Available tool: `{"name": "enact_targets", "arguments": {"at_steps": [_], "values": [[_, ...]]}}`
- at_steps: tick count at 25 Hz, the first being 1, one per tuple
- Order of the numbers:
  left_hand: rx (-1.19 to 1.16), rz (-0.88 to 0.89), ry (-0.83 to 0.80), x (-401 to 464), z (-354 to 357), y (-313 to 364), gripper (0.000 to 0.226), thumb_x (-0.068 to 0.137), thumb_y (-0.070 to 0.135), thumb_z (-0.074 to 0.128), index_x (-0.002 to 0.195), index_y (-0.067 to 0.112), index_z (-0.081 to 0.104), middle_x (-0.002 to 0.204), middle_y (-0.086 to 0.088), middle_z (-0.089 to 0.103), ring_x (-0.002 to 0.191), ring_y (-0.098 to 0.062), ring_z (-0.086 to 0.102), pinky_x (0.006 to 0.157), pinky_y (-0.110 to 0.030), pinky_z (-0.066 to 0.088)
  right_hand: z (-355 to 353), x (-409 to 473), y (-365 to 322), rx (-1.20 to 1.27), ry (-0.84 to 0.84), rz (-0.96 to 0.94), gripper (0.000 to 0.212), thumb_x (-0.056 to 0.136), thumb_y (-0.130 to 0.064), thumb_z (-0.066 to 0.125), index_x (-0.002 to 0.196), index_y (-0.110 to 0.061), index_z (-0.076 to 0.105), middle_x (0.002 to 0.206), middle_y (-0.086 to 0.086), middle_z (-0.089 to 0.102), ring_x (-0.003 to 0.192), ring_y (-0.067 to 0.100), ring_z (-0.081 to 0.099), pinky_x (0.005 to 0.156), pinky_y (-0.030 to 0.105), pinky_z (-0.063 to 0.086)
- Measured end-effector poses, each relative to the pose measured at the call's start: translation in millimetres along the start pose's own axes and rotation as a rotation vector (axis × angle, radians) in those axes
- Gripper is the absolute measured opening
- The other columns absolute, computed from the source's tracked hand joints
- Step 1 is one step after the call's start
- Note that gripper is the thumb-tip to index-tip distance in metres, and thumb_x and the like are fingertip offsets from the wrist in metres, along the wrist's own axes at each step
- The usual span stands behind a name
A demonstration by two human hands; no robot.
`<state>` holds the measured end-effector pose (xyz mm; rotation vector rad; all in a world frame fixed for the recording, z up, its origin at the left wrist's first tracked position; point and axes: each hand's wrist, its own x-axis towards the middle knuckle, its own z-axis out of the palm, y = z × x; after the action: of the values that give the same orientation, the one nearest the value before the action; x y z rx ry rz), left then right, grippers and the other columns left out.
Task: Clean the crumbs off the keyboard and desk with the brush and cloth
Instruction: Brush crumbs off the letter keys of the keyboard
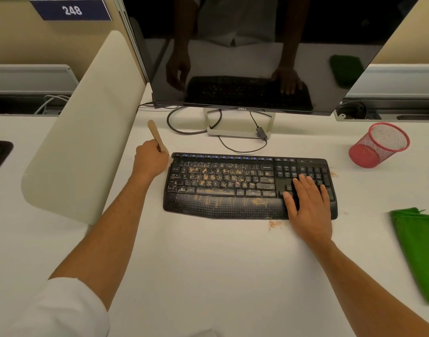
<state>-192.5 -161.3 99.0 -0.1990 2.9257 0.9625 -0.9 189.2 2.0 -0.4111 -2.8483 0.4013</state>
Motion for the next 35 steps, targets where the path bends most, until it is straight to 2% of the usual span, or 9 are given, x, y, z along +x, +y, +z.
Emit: {"name": "enact_targets", "arguments": {"at_steps": [5, 11, 15, 19, 24, 26, 28, 31, 35], "values": [[0.111, -0.099, -0.338, 8.5, -12.6, -2.2, 0.012, 0.087, 0.002, 0.06, 0.096, 0.002, 0.068, 0.095, -0.011, 0.07, 0.079, -0.022, 0.065, 0.067, -0.033, 0.052, 0.4, -0.6, -0.7, 0.011, 0.0, 0.0, 0.064, 0.101, -0.053, 0.028, 0.147, -0.012, 0.047, 0.155, 0.007, 0.044, 0.149, 0.02, 0.029, 0.126, 0.04, 0.007], [-0.187, 0.032, -0.041, -0.9, 2.6, 7.6, 0.018, 0.093, 0.014, 0.059, 0.106, 0.003, 0.066, 0.096, -0.008, 0.068, 0.082, -0.025, 0.069, 0.076, -0.04, 0.058, 0.0, -1.0, -1.1, 0.002, 0.006, 0.001, 0.065, 0.101, -0.054, 0.027, 0.147, -0.012, 0.047, 0.154, 0.007, 0.044, 0.149, 0.021, 0.029, 0.126, 0.04, 0.006], [-0.184, 0.165, -0.072, -15.2, 21.4, 10.6, 0.02, 0.097, 0.018, 0.057, 0.11, 0.006, 0.066, 0.095, -0.006, 0.067, 0.081, -0.022, 0.067, 0.078, -0.039, 0.058, -0.6, -0.2, -1.5, 0.001, 0.006, 0.0, 0.066, 0.101, -0.054, 0.026, 0.147, -0.012, 0.048, 0.154, 0.008, 0.044, 0.149, 0.021, 0.03, 0.126, 0.04, 0.007], [0.0, 0.087, -0.252, -3.0, 8.1, 24.2, 0.014, 0.094, 0.01, 0.056, 0.097, 0.002, 0.067, 0.09, -0.011, 0.069, 0.073, -0.024, 0.069, 0.073, -0.038, 0.059, -0.1, -0.5, -0.9, 0.002, 0.003, 0.0, 0.065, 0.101, -0.054, 0.027, 0.147, -0.013, 0.047, 0.155, 0.007, 0.044, 0.149, 0.021, 0.029, 0.126, 0.041, 0.007], [-0.112, 0.138, -0.105, 1.6, 10.5, 23.7, 0.018, 0.095, 0.015, 0.058, 0.1, 0.001, 0.069, 0.093, -0.014, 0.07, 0.081, -0.029, 0.07, 0.077, -0.047, 0.06, -0.4, -0.8, -1.1, 0.003, 0.001, 0.002, 0.065, 0.102, -0.054, 0.026, 0.148, -0.013, 0.047, 0.155, 0.007, 0.044, 0.149, 0.021, 0.029, 0.126, 0.042, 0.007], [-0.119, 0.162, -0.109, -7.1, 19.1, 20.3, 0.02, 0.097, 0.017, 0.057, 0.106, 0.003, 0.068, 0.096, -0.011, 0.069, 0.08, -0.025, 0.069, 0.076, -0.043, 0.06, -0.9, -0.6, -1.1, 0.012, -0.005, 0.004, 0.065, 0.102, -0.054, 0.026, 0.148, -0.013, 0.046, 0.155, 0.007, 0.044, 0.149, 0.021, 0.028, 0.126, 0.042, 0.007], [-0.051, 0.145, -0.171, -8.3, 17.7, 20.5, 0.02, 0.098, 0.017, 0.056, 0.104, 0.003, 0.069, 0.095, -0.01, 0.069, 0.074, -0.018, 0.066, 0.068, -0.033, 0.058, -0.6, -1.1, -1.2, 0.013, -0.009, 0.004, 0.065, 0.102, -0.055, 0.026, 0.148, -0.013, 0.046, 0.155, 0.007, 0.043, 0.15, 0.02, 0.028, 0.126, 0.042, 0.007], [0.093, 0.109, -0.314, 1.1, 6.9, 25.0, 0.018, 0.094, 0.013, 0.058, 0.101, 0.002, 0.07, 0.095, -0.013, 0.07, 0.078, -0.025, 0.069, 0.076, -0.04, 0.058, -0.3, -0.8, -0.4, 0.002, -0.006, 0.003, 0.065, 0.102, -0.054, 0.027, 0.148, -0.013, 0.046, 0.155, 0.006, 0.043, 0.15, 0.02, 0.028, 0.126, 0.042, 0.007], [-0.073, 0.143, -0.132, -2.3, 10.9, 24.4, 0.02, 0.096, 0.016, 0.056, 0.106, 0.003, 0.068, 0.097, -0.013, 0.069, 0.085, -0.029, 0.069, 0.08, -0.045, 0.059, -1.0, -1.3, -1.3, -0.001, 0.004, 0.001, 0.064, 0.102, -0.054, 0.027, 0.147, -0.013, 0.047, 0.155, 0.006, 0.044, 0.149, 0.02, 0.028, 0.126, 0.042, 0.007]]}}
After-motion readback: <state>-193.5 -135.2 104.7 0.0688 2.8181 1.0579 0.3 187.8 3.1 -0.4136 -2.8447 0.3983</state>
